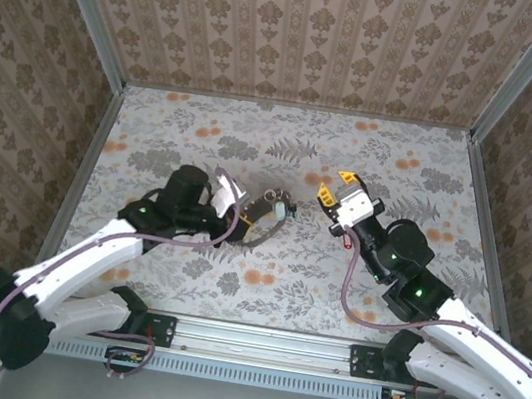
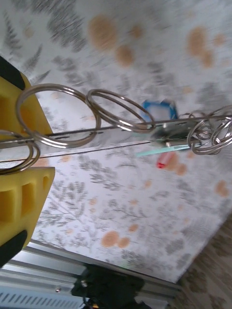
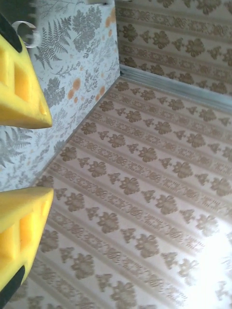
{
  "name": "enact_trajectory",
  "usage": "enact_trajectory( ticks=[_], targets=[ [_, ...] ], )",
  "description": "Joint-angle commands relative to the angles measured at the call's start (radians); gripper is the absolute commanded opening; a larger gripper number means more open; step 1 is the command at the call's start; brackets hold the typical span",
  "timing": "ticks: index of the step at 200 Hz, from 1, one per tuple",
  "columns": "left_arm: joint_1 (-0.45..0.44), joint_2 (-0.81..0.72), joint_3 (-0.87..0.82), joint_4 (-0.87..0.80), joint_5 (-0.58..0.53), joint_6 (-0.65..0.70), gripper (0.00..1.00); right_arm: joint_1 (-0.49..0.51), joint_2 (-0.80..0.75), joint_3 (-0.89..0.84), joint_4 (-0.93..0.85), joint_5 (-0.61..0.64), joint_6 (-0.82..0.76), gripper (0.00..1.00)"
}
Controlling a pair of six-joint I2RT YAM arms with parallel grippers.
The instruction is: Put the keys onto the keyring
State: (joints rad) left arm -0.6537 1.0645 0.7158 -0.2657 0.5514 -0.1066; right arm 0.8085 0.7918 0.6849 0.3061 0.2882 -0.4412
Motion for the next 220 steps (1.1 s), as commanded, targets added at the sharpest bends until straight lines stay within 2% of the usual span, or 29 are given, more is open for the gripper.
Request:
enact_trajectory(
  ticks=[1,25,59,122,181,200,220],
  targets=[
    [0.004,0.067,-0.034,0.154,0.083,-0.093,0.00,-0.025,0.028,-0.017,-0.027,0.027,0.126,0.38],
    [-0.005,0.168,-0.059,0.248,0.169,-0.144,0.00,-0.066,0.070,-0.025,0.002,0.001,0.146,0.38],
    [-0.027,0.345,-0.044,0.286,0.256,-0.178,0.00,-0.133,0.100,-0.041,0.018,-0.055,0.203,0.38],
    [-0.040,0.535,-0.047,0.283,0.269,-0.174,0.00,-0.231,0.140,-0.017,-0.041,-0.124,0.284,0.38],
    [-0.028,0.544,-0.080,0.303,0.253,-0.187,0.26,-0.261,0.222,0.029,-0.105,-0.161,0.324,0.37],
    [-0.022,0.531,-0.079,0.297,0.247,-0.186,0.31,-0.261,0.234,0.036,-0.114,-0.173,0.326,0.37],
    [-0.020,0.521,-0.078,0.285,0.242,-0.180,0.32,-0.262,0.245,0.041,-0.126,-0.177,0.329,0.37]
  ],
)
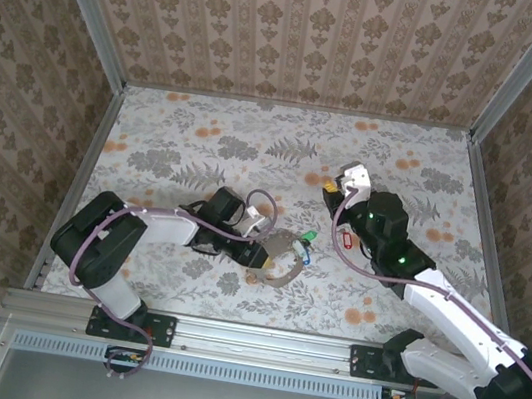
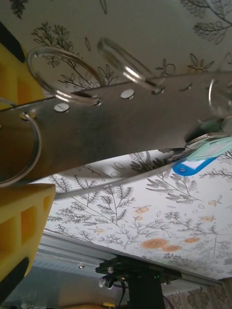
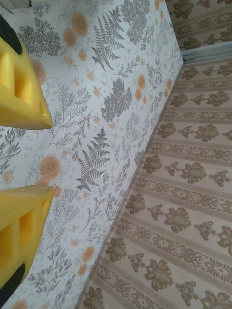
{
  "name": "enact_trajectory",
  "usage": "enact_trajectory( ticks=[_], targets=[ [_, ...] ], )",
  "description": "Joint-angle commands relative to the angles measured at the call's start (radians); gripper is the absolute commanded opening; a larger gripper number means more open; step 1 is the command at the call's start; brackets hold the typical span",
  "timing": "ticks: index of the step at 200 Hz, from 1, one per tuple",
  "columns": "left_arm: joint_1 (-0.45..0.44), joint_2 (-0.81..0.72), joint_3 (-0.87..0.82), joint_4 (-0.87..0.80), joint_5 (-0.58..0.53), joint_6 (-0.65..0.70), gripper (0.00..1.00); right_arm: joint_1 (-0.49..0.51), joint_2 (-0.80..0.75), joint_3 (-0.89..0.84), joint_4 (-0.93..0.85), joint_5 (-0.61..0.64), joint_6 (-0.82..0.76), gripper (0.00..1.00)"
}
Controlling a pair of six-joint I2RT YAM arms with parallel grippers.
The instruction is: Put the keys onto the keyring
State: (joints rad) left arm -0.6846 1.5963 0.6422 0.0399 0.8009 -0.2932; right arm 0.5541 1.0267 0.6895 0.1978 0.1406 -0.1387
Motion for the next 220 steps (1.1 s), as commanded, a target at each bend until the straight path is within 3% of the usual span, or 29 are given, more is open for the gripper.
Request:
enact_trajectory(
  ticks=[1,87,187,220],
  targets=[
    [0.011,-0.012,-0.004,-0.021,-0.008,0.006,0.32,-0.008,0.010,0.036,-0.018,-0.029,0.027,0.37],
    [0.029,-0.089,-0.026,-0.086,-0.098,-0.011,0.39,-0.008,0.048,0.089,-0.123,-0.068,0.042,0.38],
    [0.124,-0.234,-0.012,-0.230,-0.186,0.012,0.39,-0.006,0.307,0.251,-0.374,-0.280,0.059,0.34],
    [0.183,-0.322,-0.009,-0.271,-0.179,0.010,0.40,0.045,0.424,0.316,-0.455,-0.364,0.010,0.32]
  ],
)
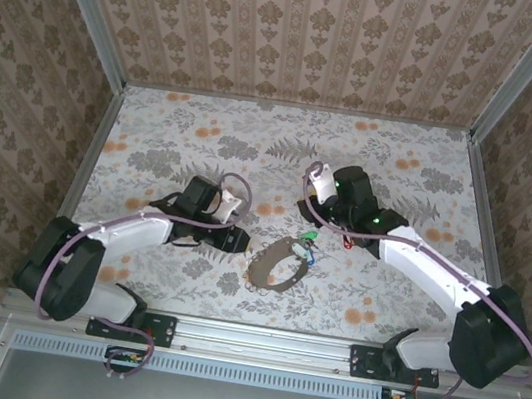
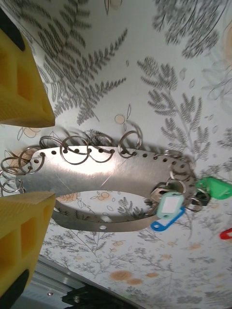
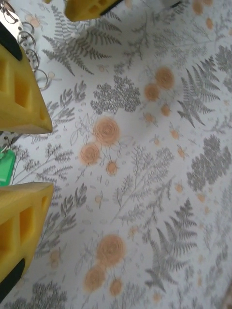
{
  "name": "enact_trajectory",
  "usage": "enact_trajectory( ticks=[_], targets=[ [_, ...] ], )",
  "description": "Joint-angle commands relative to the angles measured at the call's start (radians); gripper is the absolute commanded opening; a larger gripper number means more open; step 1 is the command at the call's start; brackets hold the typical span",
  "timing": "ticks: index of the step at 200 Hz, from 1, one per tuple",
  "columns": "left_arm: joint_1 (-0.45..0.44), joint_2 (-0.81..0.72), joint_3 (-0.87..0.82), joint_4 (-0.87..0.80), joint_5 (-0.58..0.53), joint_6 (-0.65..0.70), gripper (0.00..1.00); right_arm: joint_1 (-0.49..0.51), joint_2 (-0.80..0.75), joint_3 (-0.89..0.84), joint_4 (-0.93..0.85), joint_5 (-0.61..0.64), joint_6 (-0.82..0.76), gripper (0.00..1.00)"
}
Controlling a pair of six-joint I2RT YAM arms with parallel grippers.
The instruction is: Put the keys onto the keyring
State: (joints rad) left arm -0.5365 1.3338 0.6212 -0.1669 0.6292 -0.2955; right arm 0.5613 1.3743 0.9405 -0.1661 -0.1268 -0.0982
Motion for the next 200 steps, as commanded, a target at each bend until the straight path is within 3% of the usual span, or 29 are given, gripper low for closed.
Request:
enact_trajectory(
  ticks=[1,31,106,200],
  targets=[
    [0.036,-0.063,0.011,-0.064,-0.007,0.012,0.40,0.041,0.081,0.068,-0.095,-0.097,-0.034,0.32],
    [0.074,-0.119,0.012,-0.061,0.006,0.003,0.40,0.113,0.191,0.119,-0.147,-0.089,-0.081,0.28],
    [0.196,-0.273,-0.001,-0.067,0.046,-0.022,0.40,0.212,0.386,0.260,-0.221,-0.020,-0.042,0.34],
    [0.290,-0.369,-0.010,-0.078,0.024,-0.016,0.39,0.263,0.517,0.408,-0.448,0.079,-0.010,0.25]
  ],
)
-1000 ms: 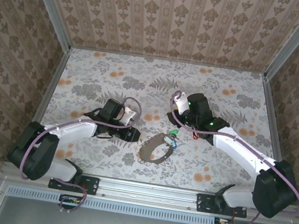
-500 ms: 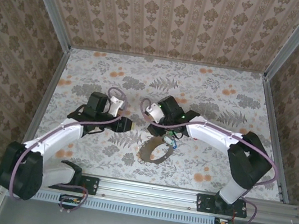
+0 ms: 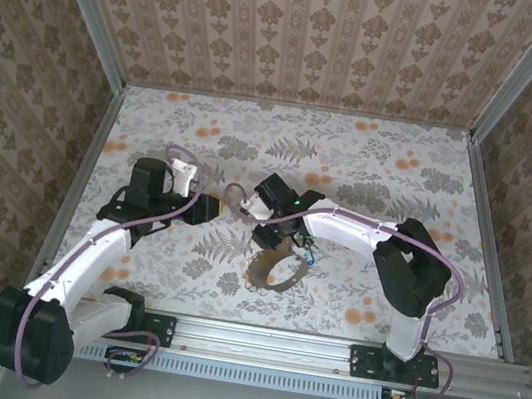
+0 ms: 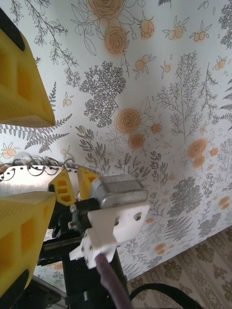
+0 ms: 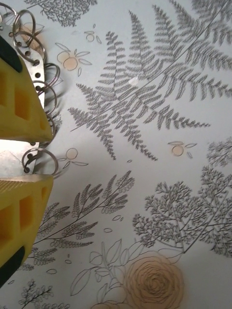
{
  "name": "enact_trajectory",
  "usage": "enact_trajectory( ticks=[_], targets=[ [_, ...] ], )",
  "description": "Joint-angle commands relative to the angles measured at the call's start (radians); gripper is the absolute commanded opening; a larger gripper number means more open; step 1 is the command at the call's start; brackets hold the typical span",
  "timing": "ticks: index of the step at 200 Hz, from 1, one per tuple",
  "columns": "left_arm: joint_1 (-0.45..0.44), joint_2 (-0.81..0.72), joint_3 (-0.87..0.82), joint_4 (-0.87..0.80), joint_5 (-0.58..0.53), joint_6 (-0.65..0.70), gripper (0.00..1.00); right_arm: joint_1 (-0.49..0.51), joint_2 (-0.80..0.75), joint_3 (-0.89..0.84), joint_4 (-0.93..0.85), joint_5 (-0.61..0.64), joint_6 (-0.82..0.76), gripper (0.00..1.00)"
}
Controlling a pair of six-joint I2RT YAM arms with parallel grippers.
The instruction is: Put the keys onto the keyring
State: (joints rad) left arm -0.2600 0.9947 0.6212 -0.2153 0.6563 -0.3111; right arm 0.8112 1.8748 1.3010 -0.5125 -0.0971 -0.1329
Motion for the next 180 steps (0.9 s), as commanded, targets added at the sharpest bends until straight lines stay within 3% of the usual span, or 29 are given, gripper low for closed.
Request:
enact_trajectory(
  ticks=[1,180],
  targets=[
    [0.014,-0.031,-0.010,-0.030,-0.004,0.000,0.39,0.013,0.017,0.050,-0.103,0.049,0.025,0.25],
    [0.029,-0.099,0.001,-0.045,-0.007,0.017,0.39,0.051,0.146,0.170,-0.233,0.111,0.055,0.23]
  ],
)
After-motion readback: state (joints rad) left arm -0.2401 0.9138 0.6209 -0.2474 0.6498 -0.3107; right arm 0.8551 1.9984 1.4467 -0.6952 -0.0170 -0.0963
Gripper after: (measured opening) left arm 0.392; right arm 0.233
